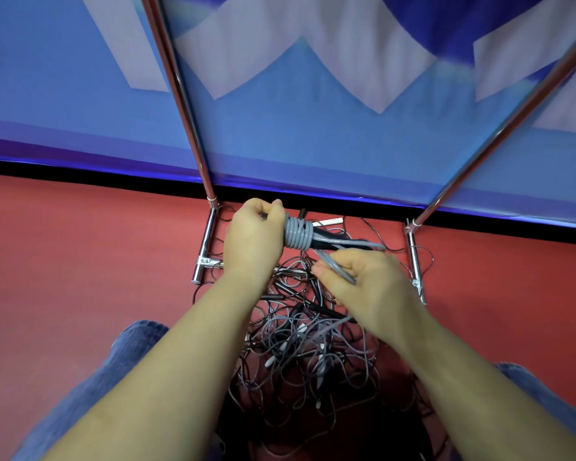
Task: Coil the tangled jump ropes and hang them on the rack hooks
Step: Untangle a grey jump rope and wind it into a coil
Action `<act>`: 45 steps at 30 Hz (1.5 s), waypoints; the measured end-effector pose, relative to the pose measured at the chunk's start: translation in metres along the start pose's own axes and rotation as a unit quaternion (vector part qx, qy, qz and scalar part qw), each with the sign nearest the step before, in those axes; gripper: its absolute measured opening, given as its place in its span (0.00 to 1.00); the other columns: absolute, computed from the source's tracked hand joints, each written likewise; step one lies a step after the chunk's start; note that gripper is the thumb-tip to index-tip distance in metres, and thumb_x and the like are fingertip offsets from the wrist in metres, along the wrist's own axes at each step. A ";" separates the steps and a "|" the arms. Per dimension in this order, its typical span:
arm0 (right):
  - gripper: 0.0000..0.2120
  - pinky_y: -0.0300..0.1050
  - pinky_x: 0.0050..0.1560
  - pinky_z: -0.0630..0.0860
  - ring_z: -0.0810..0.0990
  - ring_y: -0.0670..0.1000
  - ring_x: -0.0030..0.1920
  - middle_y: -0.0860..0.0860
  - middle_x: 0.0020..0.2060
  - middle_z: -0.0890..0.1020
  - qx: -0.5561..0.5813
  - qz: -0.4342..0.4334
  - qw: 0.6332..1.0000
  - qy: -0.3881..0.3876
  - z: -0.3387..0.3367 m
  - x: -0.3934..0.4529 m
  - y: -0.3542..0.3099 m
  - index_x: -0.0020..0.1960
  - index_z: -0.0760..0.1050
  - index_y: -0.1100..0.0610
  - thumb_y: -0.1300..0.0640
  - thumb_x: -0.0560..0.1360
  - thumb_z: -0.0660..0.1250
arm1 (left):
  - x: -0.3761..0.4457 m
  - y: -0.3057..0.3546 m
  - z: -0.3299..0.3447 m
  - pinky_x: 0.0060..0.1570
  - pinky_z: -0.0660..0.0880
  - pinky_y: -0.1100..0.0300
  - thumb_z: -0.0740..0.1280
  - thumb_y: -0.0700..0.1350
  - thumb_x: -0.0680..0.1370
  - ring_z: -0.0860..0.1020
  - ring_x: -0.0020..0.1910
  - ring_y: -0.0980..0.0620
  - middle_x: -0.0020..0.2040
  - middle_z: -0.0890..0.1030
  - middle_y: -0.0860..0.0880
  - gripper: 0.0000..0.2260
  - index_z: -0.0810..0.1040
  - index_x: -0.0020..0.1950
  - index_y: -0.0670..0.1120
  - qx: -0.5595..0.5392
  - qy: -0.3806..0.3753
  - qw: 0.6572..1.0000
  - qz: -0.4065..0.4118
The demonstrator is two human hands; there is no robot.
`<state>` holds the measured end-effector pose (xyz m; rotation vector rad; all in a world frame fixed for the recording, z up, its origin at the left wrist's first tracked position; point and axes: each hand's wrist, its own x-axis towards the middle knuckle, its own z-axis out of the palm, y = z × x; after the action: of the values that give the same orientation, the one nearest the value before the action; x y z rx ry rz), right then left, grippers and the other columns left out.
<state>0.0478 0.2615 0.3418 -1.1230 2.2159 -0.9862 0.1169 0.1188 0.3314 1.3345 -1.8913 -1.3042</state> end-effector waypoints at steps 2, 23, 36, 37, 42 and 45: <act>0.16 0.40 0.27 0.60 0.63 0.49 0.25 0.48 0.22 0.65 -0.057 -0.030 0.998 0.006 -0.002 0.000 0.004 0.33 0.74 0.58 0.51 0.76 0.67 | -0.003 0.001 0.001 0.35 0.63 0.57 0.61 0.51 0.79 0.70 0.32 0.52 0.29 0.72 0.53 0.14 0.69 0.35 0.48 0.063 0.000 0.998 0.019; 0.25 0.37 0.28 0.69 0.72 0.46 0.24 0.52 0.26 0.77 0.192 0.141 0.951 -0.196 -0.023 0.012 0.020 0.34 0.79 0.57 0.35 0.62 0.62 | -0.006 0.000 -0.003 0.21 0.62 0.70 0.64 0.42 0.79 0.64 0.20 0.61 0.23 0.70 0.55 0.13 0.71 0.35 0.46 -0.117 -0.299 0.947 -0.018; 0.22 0.34 0.18 0.56 0.58 0.42 0.17 0.45 0.18 0.65 0.474 0.263 0.840 0.007 0.010 0.018 0.010 0.33 0.65 0.57 0.57 0.83 0.47 | -0.009 0.005 0.018 0.22 0.55 0.66 0.63 0.47 0.80 0.60 0.21 0.55 0.23 0.65 0.54 0.12 0.70 0.36 0.47 -0.215 -0.171 0.951 -0.141; 0.21 0.34 0.18 0.56 0.59 0.43 0.17 0.45 0.18 0.66 0.440 0.276 0.854 0.019 0.012 0.018 0.010 0.33 0.66 0.58 0.58 0.83 0.48 | -0.009 0.003 0.018 0.24 0.58 0.65 0.63 0.47 0.79 0.62 0.23 0.55 0.24 0.67 0.54 0.13 0.71 0.36 0.47 -0.194 -0.147 0.962 -0.120; 0.19 0.37 0.22 0.65 0.69 0.48 0.20 0.51 0.23 0.71 0.302 0.226 0.926 0.012 0.019 0.008 0.009 0.37 0.77 0.61 0.59 0.81 0.53 | -0.008 -0.001 0.015 0.33 0.64 0.61 0.64 0.48 0.79 0.66 0.28 0.55 0.28 0.70 0.52 0.15 0.71 0.34 0.46 -0.143 -0.049 0.988 -0.035; 0.19 0.37 0.22 0.67 0.73 0.50 0.20 0.49 0.22 0.71 0.262 0.171 0.949 -0.047 0.019 0.003 0.003 0.40 0.79 0.58 0.54 0.82 0.54 | -0.004 -0.002 0.009 0.31 0.63 0.60 0.64 0.49 0.79 0.65 0.25 0.58 0.27 0.69 0.55 0.15 0.70 0.33 0.48 -0.097 0.000 0.995 0.001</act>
<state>0.0569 0.2525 0.3274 -0.5133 1.8253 -1.2310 0.1127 0.1263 0.3265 1.2340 -1.7149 -1.4453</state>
